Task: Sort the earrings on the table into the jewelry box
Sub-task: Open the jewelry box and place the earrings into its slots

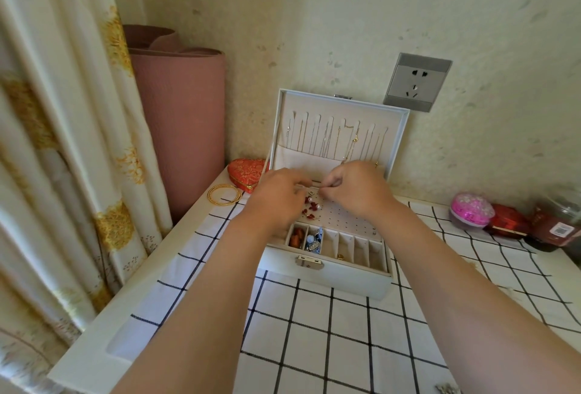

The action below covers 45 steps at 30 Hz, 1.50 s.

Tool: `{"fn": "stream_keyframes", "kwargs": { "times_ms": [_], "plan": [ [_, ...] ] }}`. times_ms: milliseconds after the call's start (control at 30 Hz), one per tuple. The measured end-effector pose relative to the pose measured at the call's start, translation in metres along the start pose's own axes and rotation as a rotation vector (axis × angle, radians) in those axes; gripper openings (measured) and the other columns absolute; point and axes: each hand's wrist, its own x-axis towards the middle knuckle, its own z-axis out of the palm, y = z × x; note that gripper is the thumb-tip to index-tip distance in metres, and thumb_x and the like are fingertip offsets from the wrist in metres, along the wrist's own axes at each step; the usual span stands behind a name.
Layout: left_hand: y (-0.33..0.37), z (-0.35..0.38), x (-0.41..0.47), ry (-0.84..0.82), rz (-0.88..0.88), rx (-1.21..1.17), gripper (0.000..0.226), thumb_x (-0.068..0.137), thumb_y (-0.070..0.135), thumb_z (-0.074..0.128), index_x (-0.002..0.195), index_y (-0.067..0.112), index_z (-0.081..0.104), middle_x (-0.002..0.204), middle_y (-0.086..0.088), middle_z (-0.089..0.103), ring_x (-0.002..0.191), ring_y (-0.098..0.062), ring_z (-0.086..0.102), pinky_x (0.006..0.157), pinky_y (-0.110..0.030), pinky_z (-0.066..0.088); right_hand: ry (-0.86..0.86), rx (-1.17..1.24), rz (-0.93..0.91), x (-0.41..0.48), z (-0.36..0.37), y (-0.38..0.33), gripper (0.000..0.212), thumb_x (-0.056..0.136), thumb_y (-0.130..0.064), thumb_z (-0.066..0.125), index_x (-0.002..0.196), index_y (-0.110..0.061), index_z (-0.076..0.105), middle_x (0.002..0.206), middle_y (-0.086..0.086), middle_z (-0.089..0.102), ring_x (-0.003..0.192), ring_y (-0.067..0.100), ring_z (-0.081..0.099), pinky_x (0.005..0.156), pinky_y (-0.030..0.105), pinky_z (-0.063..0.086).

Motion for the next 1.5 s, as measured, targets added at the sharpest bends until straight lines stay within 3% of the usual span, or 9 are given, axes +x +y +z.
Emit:
{"fn": "stream_keyframes", "kwargs": {
  "times_ms": [333, 567, 700, 833, 1033, 1133, 1233, 1333, 1500],
  "plan": [
    [-0.006, 0.002, -0.001, -0.121, 0.035, 0.174, 0.040, 0.092, 0.023, 0.052, 0.130, 0.035, 0.060, 0.142, 0.005, 0.047, 0.136, -0.017, 0.027, 0.113, -0.039, 0.027, 0.064, -0.171, -0.116, -0.001, 0.012, -0.003, 0.004, 0.085, -0.031, 0.075, 0.087, -0.029, 0.079, 0.089, -0.012, 0.074, 0.083, 0.006, 0.066, 0.078, 0.031, 0.055],
    [-0.008, 0.004, 0.000, -0.115, 0.052, 0.215, 0.041, 0.094, 0.030, 0.053, 0.134, 0.032, 0.056, 0.142, 0.005, 0.046, 0.136, -0.017, 0.028, 0.110, -0.036, 0.028, -0.157, -0.065, -0.027, 0.002, 0.000, 0.002, 0.026, 0.090, -0.021, 0.057, 0.074, -0.013, 0.076, 0.077, 0.005, 0.072, 0.078, 0.024, 0.067, 0.067, 0.026, 0.050],
    [-0.007, 0.003, 0.001, -0.104, 0.052, 0.220, 0.037, 0.096, 0.032, 0.052, 0.132, 0.030, 0.058, 0.141, 0.004, 0.048, 0.134, -0.017, 0.032, 0.109, -0.036, 0.030, -0.229, -0.009, 0.011, -0.005, -0.011, -0.004, 0.026, 0.092, -0.019, 0.055, 0.092, -0.024, 0.081, 0.089, -0.024, 0.067, 0.091, 0.005, 0.065, 0.072, 0.013, 0.041],
    [0.004, 0.002, -0.008, -0.028, 0.087, 0.250, 0.037, 0.095, 0.034, 0.054, 0.131, 0.026, 0.059, 0.138, 0.002, 0.053, 0.131, -0.019, 0.038, 0.109, -0.038, 0.035, -0.191, 0.006, 0.014, -0.023, -0.040, -0.007, 0.029, 0.095, -0.014, 0.053, 0.102, -0.028, 0.078, 0.118, -0.012, 0.069, 0.109, 0.002, 0.056, 0.093, 0.020, 0.037],
    [0.050, 0.012, -0.032, -0.006, 0.231, 0.116, 0.034, 0.094, 0.032, 0.057, 0.128, 0.027, 0.061, 0.130, 0.006, 0.057, 0.125, -0.015, 0.041, 0.105, -0.033, 0.036, -0.037, 0.021, 0.093, -0.065, -0.097, 0.024, 0.024, 0.096, -0.015, 0.058, 0.108, -0.025, 0.076, 0.102, -0.015, 0.064, 0.098, 0.003, 0.060, 0.072, 0.004, 0.036],
    [0.080, 0.031, -0.043, -0.051, 0.281, 0.104, 0.030, 0.095, 0.033, 0.056, 0.124, 0.030, 0.062, 0.121, 0.009, 0.058, 0.117, -0.012, 0.047, 0.097, -0.030, 0.040, -0.020, -0.014, 0.173, -0.091, -0.112, 0.050, 0.023, 0.097, -0.018, 0.057, 0.105, -0.030, 0.074, 0.096, -0.013, 0.065, 0.094, 0.007, 0.062, 0.074, 0.010, 0.042],
    [0.113, 0.055, -0.051, -0.112, 0.290, 0.047, 0.026, 0.094, 0.031, 0.056, 0.119, 0.031, 0.065, 0.114, 0.013, 0.060, 0.107, -0.009, 0.053, 0.093, -0.031, 0.046, -0.039, -0.114, 0.249, -0.114, -0.120, 0.084, 0.028, 0.095, -0.018, 0.055, 0.094, -0.041, 0.070, 0.107, -0.009, 0.070, 0.106, 0.010, 0.064, 0.095, 0.029, 0.050],
    [0.143, 0.088, -0.058, -0.194, 0.319, 0.051, 0.025, 0.095, 0.029, 0.055, 0.118, 0.030, 0.066, 0.115, 0.014, 0.063, 0.099, -0.007, 0.056, 0.091, -0.030, 0.049, -0.110, -0.232, 0.305, -0.139, -0.126, 0.111, 0.035, 0.093, -0.008, 0.052, 0.113, -0.029, 0.073, 0.123, -0.004, 0.065, 0.123, 0.014, 0.054, 0.103, 0.028, 0.043],
    [0.160, 0.157, -0.057, -0.388, 0.326, 0.205, 0.035, 0.097, 0.027, 0.052, 0.130, 0.024, 0.061, 0.132, 0.000, 0.058, 0.124, -0.020, 0.051, 0.103, -0.039, 0.044, -0.262, -0.356, 0.349, -0.165, -0.125, 0.144, 0.049, 0.093, -0.011, 0.055, 0.139, -0.029, 0.057, 0.145, -0.003, 0.053, 0.132, 0.019, 0.051, 0.107, 0.037, 0.043]
  ]
}}
